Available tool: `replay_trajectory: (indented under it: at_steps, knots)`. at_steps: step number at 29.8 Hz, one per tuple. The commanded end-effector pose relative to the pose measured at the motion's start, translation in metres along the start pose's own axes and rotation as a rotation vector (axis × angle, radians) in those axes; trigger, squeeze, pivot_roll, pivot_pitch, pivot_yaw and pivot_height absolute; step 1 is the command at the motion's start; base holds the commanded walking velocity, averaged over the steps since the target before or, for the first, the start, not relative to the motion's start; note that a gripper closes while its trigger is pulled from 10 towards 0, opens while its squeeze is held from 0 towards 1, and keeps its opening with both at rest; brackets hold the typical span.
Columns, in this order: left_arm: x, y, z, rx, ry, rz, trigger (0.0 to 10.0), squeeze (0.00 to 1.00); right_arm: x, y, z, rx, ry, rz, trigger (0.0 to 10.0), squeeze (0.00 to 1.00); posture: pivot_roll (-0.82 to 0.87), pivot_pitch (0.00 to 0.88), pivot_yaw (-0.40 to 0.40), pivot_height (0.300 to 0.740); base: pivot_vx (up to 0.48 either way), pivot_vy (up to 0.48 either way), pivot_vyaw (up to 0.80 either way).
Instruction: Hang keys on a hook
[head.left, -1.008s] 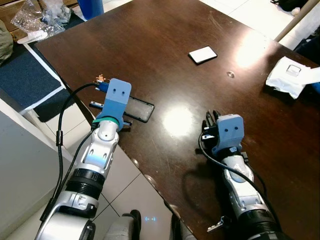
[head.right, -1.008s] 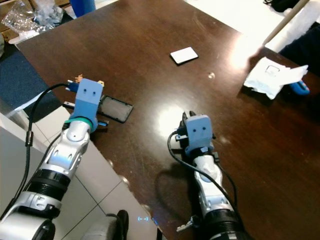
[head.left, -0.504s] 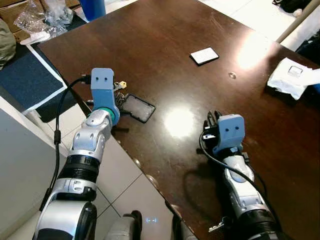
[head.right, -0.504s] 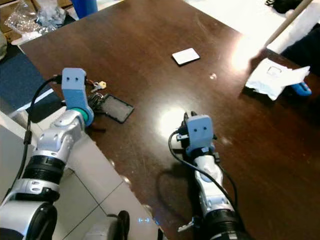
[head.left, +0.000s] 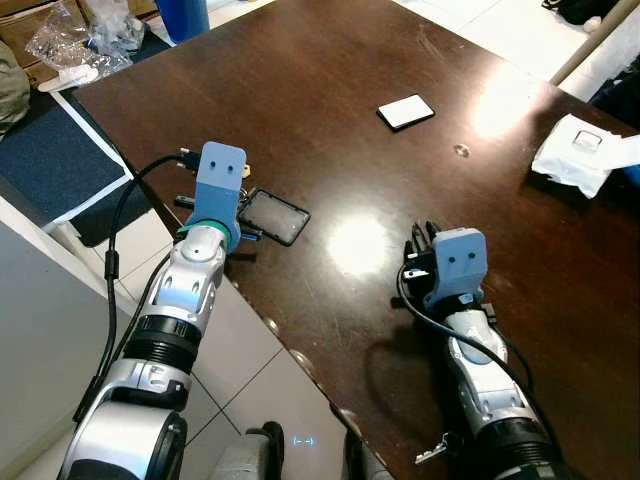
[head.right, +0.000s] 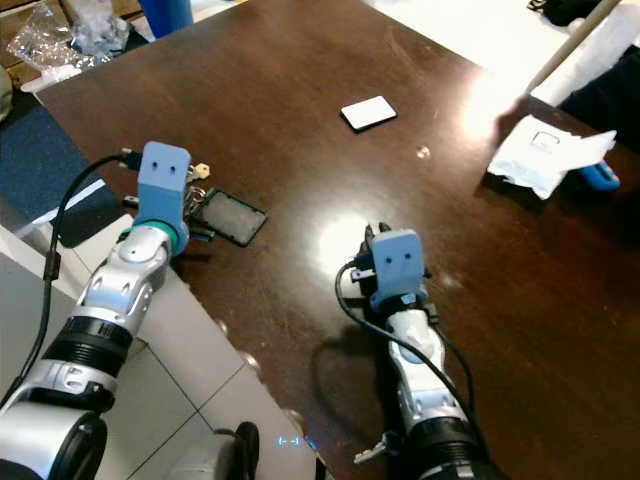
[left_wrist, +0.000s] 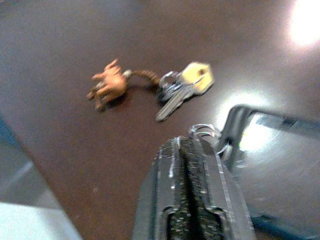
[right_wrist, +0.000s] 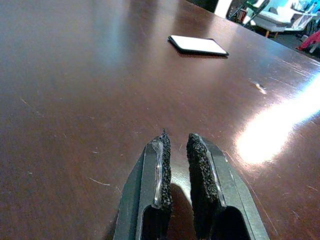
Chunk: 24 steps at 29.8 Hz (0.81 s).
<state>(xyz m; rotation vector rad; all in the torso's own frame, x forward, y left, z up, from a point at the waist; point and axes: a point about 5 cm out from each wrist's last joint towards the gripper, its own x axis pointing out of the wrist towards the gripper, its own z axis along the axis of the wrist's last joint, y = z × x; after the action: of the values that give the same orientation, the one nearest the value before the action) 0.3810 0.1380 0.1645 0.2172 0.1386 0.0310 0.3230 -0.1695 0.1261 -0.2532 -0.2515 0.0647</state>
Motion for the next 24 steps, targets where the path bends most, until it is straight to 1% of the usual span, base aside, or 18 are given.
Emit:
replay_trajectory:
  at_steps: [1,4,5,8,9,12,14,15,16,17,19,20,21,22,24]
  knots:
    - [-0.005,-0.003,-0.037,0.026,0.144,-0.011,10.0,1.00,-0.012,0.004,-0.021,0.004,0.106,0.013,10.0,0.00,0.00,0.212,0.139,0.740,0.000,0.000,0.00]
    - [-0.005,-0.003,-0.038,0.026,0.146,-0.014,10.0,1.00,-0.012,0.004,-0.021,0.005,0.107,0.012,10.0,0.00,0.00,0.212,0.139,0.740,0.000,0.000,0.00]
    - [-0.005,-0.003,-0.038,0.026,0.147,-0.016,10.0,0.48,-0.012,0.005,-0.021,0.005,0.107,0.012,10.0,0.00,0.00,0.212,0.139,0.740,0.000,0.000,0.00]
    - [-0.005,-0.003,-0.038,0.027,0.150,-0.019,10.0,0.48,-0.013,0.005,-0.021,0.005,0.107,0.012,10.0,0.00,0.00,0.215,0.140,0.740,0.000,0.000,0.00]
    - [-0.005,-0.004,-0.039,0.027,0.156,-0.031,10.0,0.00,-0.013,0.005,-0.021,0.005,0.107,0.012,10.0,0.00,0.00,0.215,0.140,0.740,0.000,0.000,0.00]
    - [-0.005,-0.007,-0.043,0.006,0.172,-0.053,10.0,0.00,-0.013,0.005,-0.021,0.005,0.108,0.011,10.0,0.00,0.00,0.215,0.140,0.740,0.000,0.000,0.00]
    - [-0.005,-0.007,-0.043,0.006,0.172,-0.053,10.0,0.00,-0.013,0.005,-0.021,0.005,0.108,0.011,10.0,0.00,0.00,0.215,0.140,0.740,0.000,0.000,0.00]
    - [-0.006,-0.008,-0.043,-0.015,0.178,-0.058,10.0,0.00,-0.013,0.005,-0.021,0.006,0.109,0.011,10.0,0.00,0.00,0.215,0.140,0.740,0.000,0.000,0.00]
    - [-0.006,-0.008,-0.043,-0.015,0.178,-0.058,10.0,0.00,-0.013,0.005,-0.021,0.006,0.109,0.011,10.0,0.00,0.00,0.215,0.140,0.740,0.000,0.000,0.00]
    - [-0.006,-0.009,-0.042,-0.050,0.182,-0.062,10.0,0.00,-0.013,0.005,-0.022,0.006,0.109,0.010,10.0,0.00,0.00,0.215,0.140,0.740,0.000,0.000,0.00]
    - [-0.006,-0.009,-0.042,-0.050,0.182,-0.062,10.0,0.00,-0.013,0.005,-0.022,0.006,0.109,0.010,10.0,0.00,0.00,0.215,0.140,0.740,0.000,0.000,0.00]
    - [-0.006,-0.009,-0.037,-0.091,0.169,-0.069,10.0,0.00,-0.013,0.005,-0.022,0.006,0.109,0.010,10.0,0.00,0.00,0.219,0.141,0.740,0.000,0.000,0.00]
    - [-0.006,-0.009,-0.037,-0.091,0.169,-0.069,10.0,0.00,-0.013,0.005,-0.022,0.006,0.109,0.010,10.0,0.00,0.00,0.219,0.141,0.740,0.000,0.000,0.00]
    - [-0.006,-0.008,-0.029,-0.143,0.136,-0.091,10.0,0.00,-0.013,0.005,-0.022,0.005,0.109,0.010,10.0,0.00,0.00,0.219,0.141,0.740,0.000,0.000,0.00]
    - [-0.008,-0.008,-0.020,-0.192,0.094,-0.116,10.0,0.00,-0.014,0.004,-0.022,0.005,0.109,0.009,10.0,0.00,0.00,0.219,0.141,0.740,0.000,0.000,0.00]
